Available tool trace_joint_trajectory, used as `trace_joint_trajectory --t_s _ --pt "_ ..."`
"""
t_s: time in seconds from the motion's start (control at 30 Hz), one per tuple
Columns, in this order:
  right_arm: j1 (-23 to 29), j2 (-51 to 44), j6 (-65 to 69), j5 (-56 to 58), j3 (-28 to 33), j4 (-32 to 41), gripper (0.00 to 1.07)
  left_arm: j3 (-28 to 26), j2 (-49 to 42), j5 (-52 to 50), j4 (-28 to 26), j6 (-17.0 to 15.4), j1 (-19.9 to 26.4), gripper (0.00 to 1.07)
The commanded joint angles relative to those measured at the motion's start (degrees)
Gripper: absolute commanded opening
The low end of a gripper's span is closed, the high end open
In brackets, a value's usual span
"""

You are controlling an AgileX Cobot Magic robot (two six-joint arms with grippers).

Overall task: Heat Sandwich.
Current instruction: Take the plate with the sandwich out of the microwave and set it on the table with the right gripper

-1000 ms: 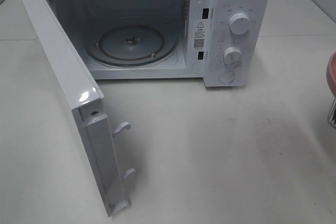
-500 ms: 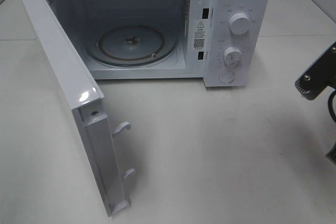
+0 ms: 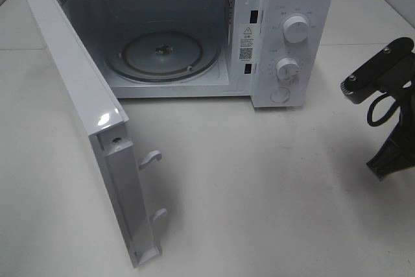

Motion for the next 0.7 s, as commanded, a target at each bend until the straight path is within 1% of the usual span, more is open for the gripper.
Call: trace_joint_trajectory --t_s 0.03,0.37,0.57,0.7 --pt "-4.01 2.18 1.03 1.09 -0.92 -2.81 0.01 0.23 -1.49 -0.46 -0.46 -0.06 0.17 1.01" --pt "-10.66 5.61 3.78 -3.72 -0.92 -4.76 0.01 0.23 -1.49 -0.46 -0.46 -0.06 0.17 1.01" --pt "-12.83 8.02 6.82 -6.82 -0.92 -6.76 0.01 0.23 -1.49 -0.46 -0.46 -0.06 0.17 1.01" --pt "-13.46 11.63 11.23 -8.77 -0.8 -9.97 0.01 0.23 -1.49 -0.46 -0.46 -0.06 0.17 1.01"
